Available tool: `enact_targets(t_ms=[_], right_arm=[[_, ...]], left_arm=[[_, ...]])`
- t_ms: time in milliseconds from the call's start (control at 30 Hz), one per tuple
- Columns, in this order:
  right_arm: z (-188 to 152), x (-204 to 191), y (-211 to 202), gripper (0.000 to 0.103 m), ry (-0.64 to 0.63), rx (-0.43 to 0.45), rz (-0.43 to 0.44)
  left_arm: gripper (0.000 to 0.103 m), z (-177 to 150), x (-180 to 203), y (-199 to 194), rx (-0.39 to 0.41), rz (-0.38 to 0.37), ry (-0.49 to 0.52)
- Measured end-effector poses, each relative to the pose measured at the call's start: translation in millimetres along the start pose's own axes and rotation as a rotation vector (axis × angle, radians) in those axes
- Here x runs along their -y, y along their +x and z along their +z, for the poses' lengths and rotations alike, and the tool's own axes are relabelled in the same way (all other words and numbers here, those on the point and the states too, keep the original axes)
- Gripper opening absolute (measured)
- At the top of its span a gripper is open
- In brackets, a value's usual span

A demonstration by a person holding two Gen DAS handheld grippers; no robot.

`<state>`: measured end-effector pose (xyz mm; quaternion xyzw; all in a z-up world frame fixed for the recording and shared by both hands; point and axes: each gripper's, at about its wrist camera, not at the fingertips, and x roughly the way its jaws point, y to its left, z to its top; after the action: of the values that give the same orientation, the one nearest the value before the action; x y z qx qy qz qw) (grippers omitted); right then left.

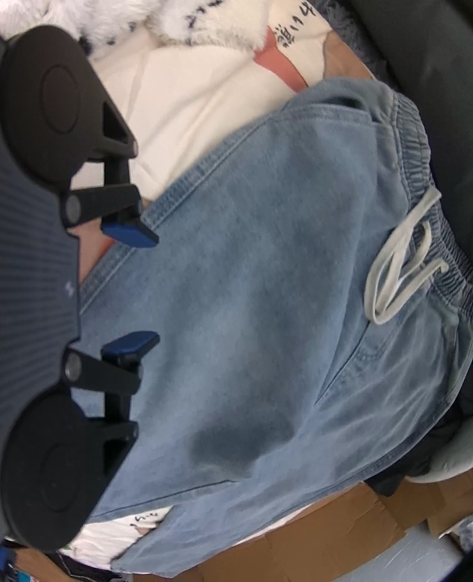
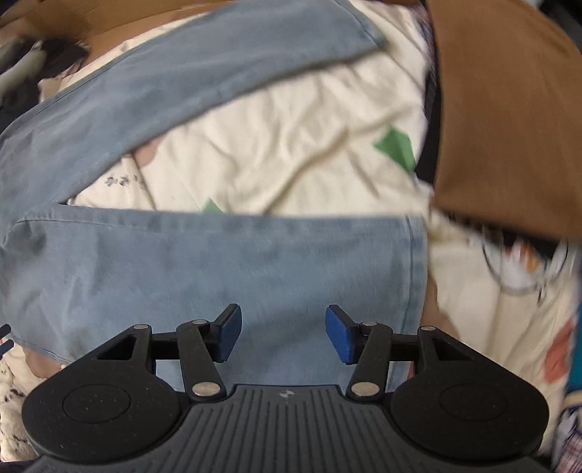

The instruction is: Fold clothes

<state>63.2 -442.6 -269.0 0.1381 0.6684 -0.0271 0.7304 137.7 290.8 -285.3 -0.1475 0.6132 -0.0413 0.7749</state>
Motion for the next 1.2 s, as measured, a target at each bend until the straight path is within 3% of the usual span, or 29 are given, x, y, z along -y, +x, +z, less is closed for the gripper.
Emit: enact_targets(t_ms=[400, 600, 733, 900, 1200], right_arm=[[-88.2, 99.7, 40.3, 0.058, 0.397, 0.026, 0.156], [-127.5, 129.1, 52.6, 0.058, 0.571, 0.052, 0.203], [-146.5, 143.0, 61.2, 0.058, 0.676, 0.07, 0.214], [-158.5, 152.9, 63.9, 0.055, 0.772, 0.155, 0.289], [-164.0, 144.9, 45.9, 0.051, 0.814, 0.256, 0.467]], left_arm=[[0.054, -7.6, -13.9, 5.7, -0.021, -0.019, -0.039], [0.054, -9.2, -16.7, 12.1, -0.025, -0.02, -0.03], [0.054, -11.9, -19.7, 12.4, -0.029, -0.017, -0.026], [0.054, -13.4, -25.7, 10.4, -0.025, -0.016, -0.033], [0.054, -9.5, -38.9, 7.1, -0.014, -0.018, -0.054]])
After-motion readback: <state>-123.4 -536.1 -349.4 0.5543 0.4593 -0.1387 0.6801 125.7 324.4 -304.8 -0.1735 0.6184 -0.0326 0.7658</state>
